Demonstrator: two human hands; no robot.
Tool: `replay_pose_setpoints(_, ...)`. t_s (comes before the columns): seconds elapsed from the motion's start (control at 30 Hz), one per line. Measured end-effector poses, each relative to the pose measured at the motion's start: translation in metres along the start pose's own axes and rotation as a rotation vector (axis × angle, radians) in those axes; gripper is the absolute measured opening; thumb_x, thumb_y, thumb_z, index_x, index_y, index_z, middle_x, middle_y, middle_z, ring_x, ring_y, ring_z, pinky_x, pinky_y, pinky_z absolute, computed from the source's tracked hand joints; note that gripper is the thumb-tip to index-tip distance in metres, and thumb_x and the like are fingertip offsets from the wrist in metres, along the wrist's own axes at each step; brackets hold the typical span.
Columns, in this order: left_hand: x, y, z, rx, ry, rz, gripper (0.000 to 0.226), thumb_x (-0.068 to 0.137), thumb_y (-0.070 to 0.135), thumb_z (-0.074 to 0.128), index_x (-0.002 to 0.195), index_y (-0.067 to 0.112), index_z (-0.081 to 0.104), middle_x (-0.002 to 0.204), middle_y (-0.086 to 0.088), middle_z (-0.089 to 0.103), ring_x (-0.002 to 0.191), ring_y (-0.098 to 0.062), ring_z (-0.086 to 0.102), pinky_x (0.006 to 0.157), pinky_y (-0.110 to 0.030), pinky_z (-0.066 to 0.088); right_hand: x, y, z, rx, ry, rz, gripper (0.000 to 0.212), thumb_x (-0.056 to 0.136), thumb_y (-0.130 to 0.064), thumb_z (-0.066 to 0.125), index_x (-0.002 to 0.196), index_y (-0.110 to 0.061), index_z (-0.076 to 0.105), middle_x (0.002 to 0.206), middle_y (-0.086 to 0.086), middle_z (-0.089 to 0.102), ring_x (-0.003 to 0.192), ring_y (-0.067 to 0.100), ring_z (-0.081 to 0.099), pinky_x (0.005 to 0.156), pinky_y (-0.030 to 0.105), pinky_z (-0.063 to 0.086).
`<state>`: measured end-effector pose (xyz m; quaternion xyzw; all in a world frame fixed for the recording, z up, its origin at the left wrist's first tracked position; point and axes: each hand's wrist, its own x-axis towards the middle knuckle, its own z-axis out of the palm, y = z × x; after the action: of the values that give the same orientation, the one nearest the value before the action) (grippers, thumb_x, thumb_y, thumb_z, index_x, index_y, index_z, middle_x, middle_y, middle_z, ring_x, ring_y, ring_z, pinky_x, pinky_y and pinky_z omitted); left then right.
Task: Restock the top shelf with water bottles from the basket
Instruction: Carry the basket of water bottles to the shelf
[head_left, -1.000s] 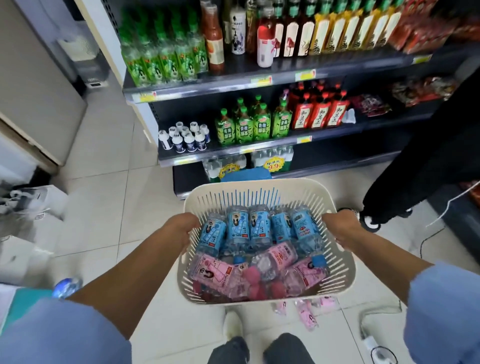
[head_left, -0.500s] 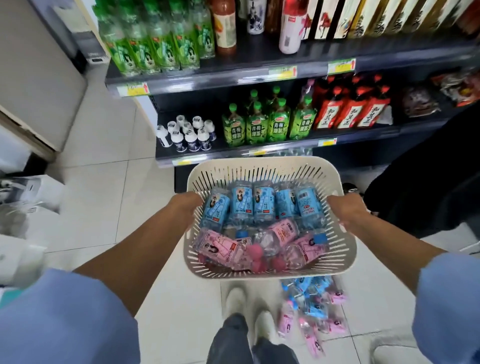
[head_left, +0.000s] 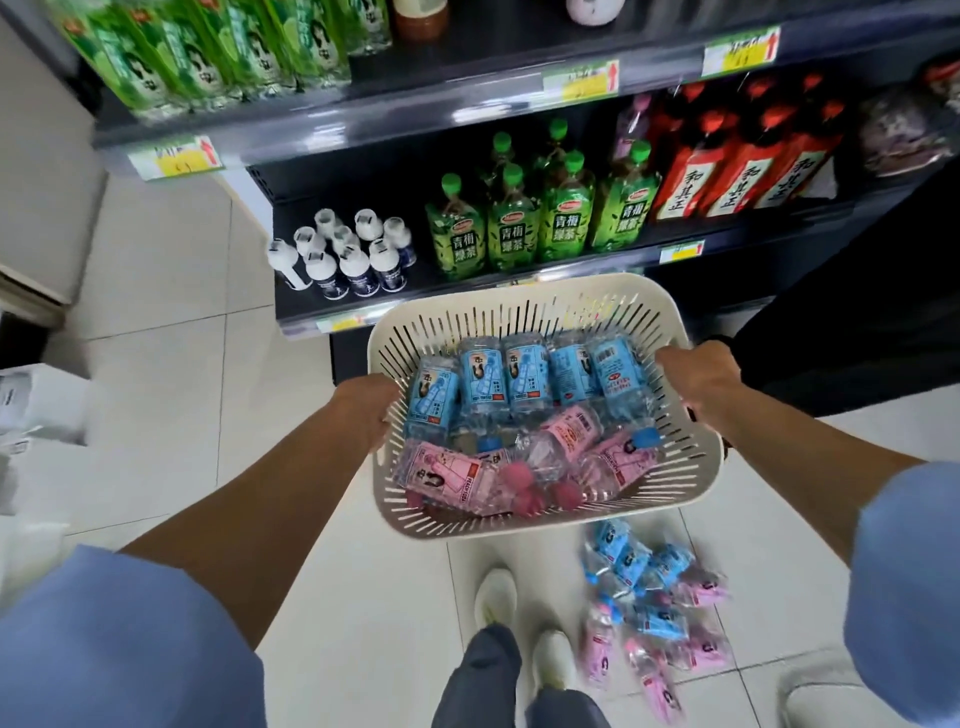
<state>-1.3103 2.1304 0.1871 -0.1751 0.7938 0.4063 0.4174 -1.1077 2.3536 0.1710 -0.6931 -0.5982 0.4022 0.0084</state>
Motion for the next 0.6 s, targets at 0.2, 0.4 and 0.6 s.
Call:
replay_pose_setpoints(0.2, 0.033, 0.014, 0.013, -0.006, 0.0, -0.053, 0.017, 0.093, 0.004, 0.045, 0.076, 0.005, 0.047, 0.068, -0.004, 0.037, 0.059, -0.012, 0.033, 0.052, -0.023, 0.031, 0.024, -0.008, 0.014, -0.012, 0.006, -0.017, 0.036, 0.089, -0.023, 0.057, 0.112, 0.004, 0.059, 0.098, 0.017, 0.064, 0.075, 0.026, 0.056, 0.055, 0.025, 0.043)
replay_pose_setpoints(0.4, 0.062, 0.019, 0.022, 0.023, 0.037, -0.066, 0.027, 0.089, 0.004, 0.051, 0.116, 0.001, 0.056, 0.069, -0.007, 0.039, 0.06, -0.015, 0.037, 0.052, -0.024, 0.034, 0.043, -0.013, 0.025, -0.006, -0.033, -0.02, 0.037, 0.088, -0.023, 0.059, 0.113, 0.005, 0.058, 0.091, 0.013, 0.059, 0.071, 0.024, 0.058, 0.056, 0.025, 0.044)
replay_pose_setpoints(0.6, 0.083, 0.026, 0.024, 0.088, 0.026, -0.081, 0.031, 0.089, 0.005, 0.053, 0.12, 0.002, 0.055, 0.071, -0.007, 0.038, 0.062, -0.015, 0.037, 0.052, -0.024, 0.034, 0.061, -0.021, 0.035, -0.091, -0.02, -0.013, 0.033, 0.087, -0.017, 0.057, 0.111, 0.005, 0.058, 0.096, 0.015, 0.062, 0.077, 0.026, 0.059, 0.064, 0.03, 0.048)
